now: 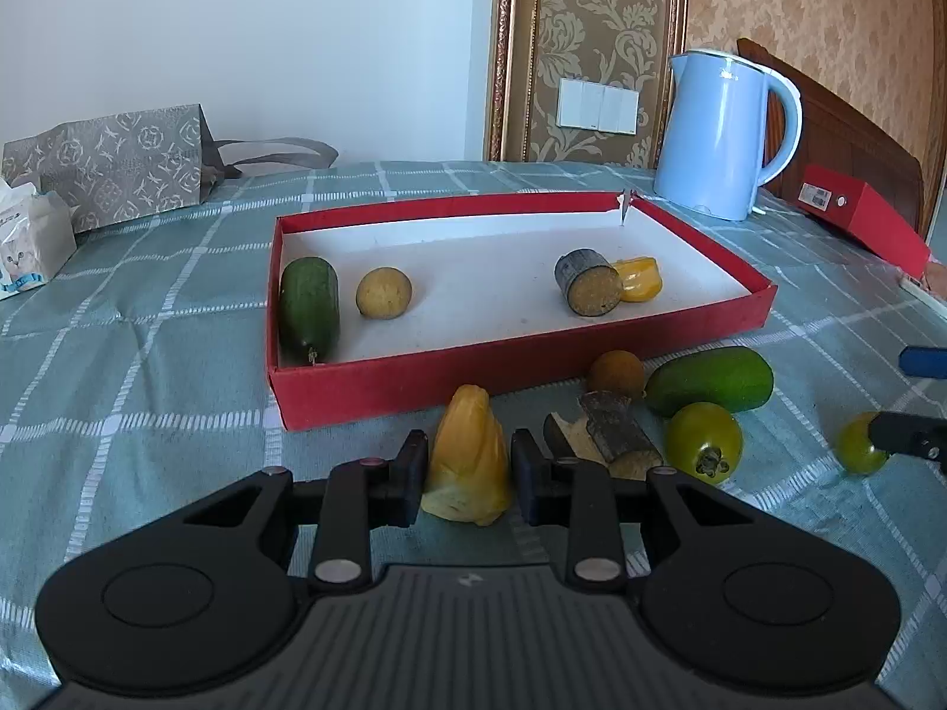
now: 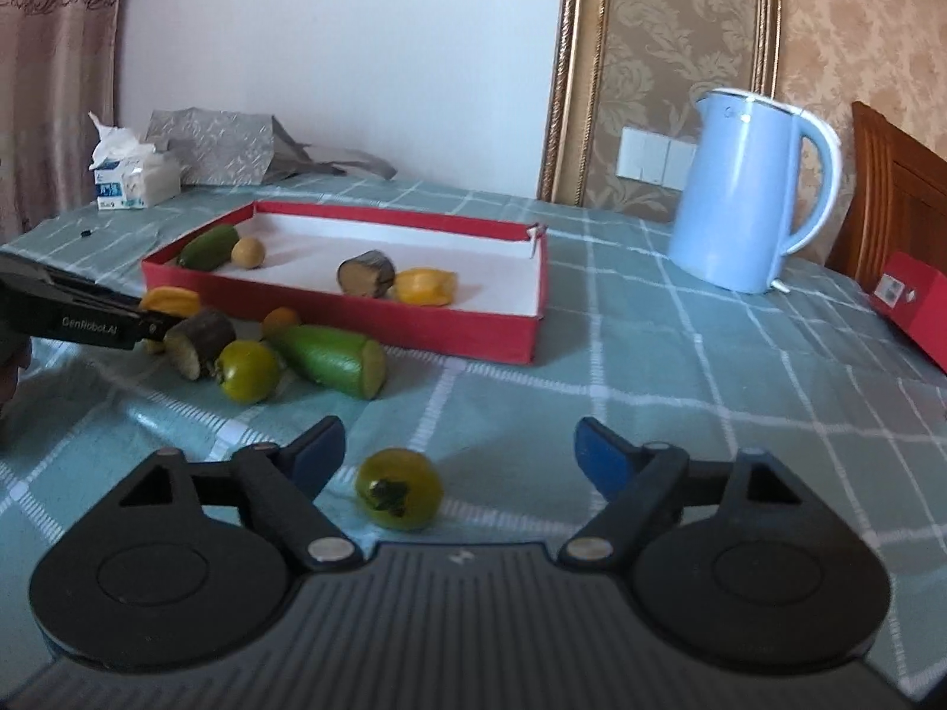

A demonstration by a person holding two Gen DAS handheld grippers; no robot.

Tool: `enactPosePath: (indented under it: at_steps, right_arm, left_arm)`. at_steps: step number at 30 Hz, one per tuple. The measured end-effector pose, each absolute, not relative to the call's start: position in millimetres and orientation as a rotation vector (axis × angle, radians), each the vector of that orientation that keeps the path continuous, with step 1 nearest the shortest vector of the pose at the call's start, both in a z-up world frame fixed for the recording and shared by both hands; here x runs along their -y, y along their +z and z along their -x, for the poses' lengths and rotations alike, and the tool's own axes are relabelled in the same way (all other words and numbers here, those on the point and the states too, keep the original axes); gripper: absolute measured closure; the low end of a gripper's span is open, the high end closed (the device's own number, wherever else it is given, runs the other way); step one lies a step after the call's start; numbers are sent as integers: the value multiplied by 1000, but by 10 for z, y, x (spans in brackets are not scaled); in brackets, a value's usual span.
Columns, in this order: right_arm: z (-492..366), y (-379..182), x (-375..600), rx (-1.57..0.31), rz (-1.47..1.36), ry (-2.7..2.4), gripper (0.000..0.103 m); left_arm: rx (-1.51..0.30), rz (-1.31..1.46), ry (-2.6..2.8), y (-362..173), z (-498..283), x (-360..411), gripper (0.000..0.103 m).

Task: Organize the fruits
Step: 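Lift the starfruit piece with the left gripper while the right gripper grasps the green tomato, then carry the starfruit piece into the tray and open the left gripper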

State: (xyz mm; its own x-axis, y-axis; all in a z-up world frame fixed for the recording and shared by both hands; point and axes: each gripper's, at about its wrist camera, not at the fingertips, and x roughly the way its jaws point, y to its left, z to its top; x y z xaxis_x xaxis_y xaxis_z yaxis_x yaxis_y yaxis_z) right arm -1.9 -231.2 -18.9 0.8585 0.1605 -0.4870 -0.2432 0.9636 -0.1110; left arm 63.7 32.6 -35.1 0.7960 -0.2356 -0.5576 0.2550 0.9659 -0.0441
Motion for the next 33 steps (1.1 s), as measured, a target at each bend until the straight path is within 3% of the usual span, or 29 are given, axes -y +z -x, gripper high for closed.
enactPosePath:
  at_steps: [5, 7, 12, 33]
  right_arm:
    - [-92, -285, 2258, -568, 168, 243, 57]
    - [-120, -318, 2245, -596, 154, 266, 66]
    - [-129, -360, 2239, -599, 141, 269, 71]
    - [-695, -271, 2228, -558, 54, 117, 71]
  left_arm:
    - [-595, -36, -263, -350, -636, -325, 74]
    - [-595, -38, -263, -350, -634, -326, 74]
    - [-595, -38, -263, -351, -635, -322, 74]
    - [-596, -28, -259, -357, -641, -323, 74]
